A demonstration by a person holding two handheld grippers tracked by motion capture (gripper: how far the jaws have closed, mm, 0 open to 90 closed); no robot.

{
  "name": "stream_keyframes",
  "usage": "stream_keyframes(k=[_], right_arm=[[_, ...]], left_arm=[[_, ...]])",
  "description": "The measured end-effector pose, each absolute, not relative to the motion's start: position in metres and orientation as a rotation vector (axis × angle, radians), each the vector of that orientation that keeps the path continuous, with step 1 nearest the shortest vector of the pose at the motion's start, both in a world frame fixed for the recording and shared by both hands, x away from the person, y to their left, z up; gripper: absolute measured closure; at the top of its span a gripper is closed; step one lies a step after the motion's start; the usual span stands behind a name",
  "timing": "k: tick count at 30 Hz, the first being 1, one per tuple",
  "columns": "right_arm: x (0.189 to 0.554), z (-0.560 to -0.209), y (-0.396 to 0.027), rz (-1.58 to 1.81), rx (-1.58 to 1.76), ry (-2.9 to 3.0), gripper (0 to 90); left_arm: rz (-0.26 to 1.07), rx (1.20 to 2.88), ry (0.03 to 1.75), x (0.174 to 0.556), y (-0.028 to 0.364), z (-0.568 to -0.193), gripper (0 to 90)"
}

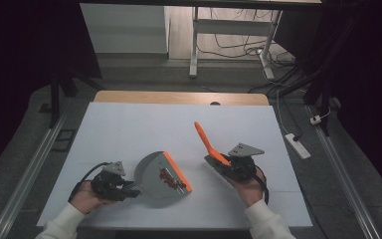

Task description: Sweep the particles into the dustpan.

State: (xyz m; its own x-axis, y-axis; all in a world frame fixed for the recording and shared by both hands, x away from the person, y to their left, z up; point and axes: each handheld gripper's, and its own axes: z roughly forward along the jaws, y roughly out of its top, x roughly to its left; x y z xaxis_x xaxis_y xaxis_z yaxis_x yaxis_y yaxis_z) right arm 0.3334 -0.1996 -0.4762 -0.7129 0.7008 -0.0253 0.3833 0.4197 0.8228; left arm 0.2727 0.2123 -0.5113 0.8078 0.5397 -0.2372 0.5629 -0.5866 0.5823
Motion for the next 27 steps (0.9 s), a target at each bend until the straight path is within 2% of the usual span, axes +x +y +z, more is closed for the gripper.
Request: stream_keyframes(k=[27], right_arm=[[0.327, -0.473, -0.238, 1.243, 0.966, 2.267, 69.9]], left_arm=[[0.072, 2.057, 1.085, 0.277, 0.238, -0.506, 61.7]])
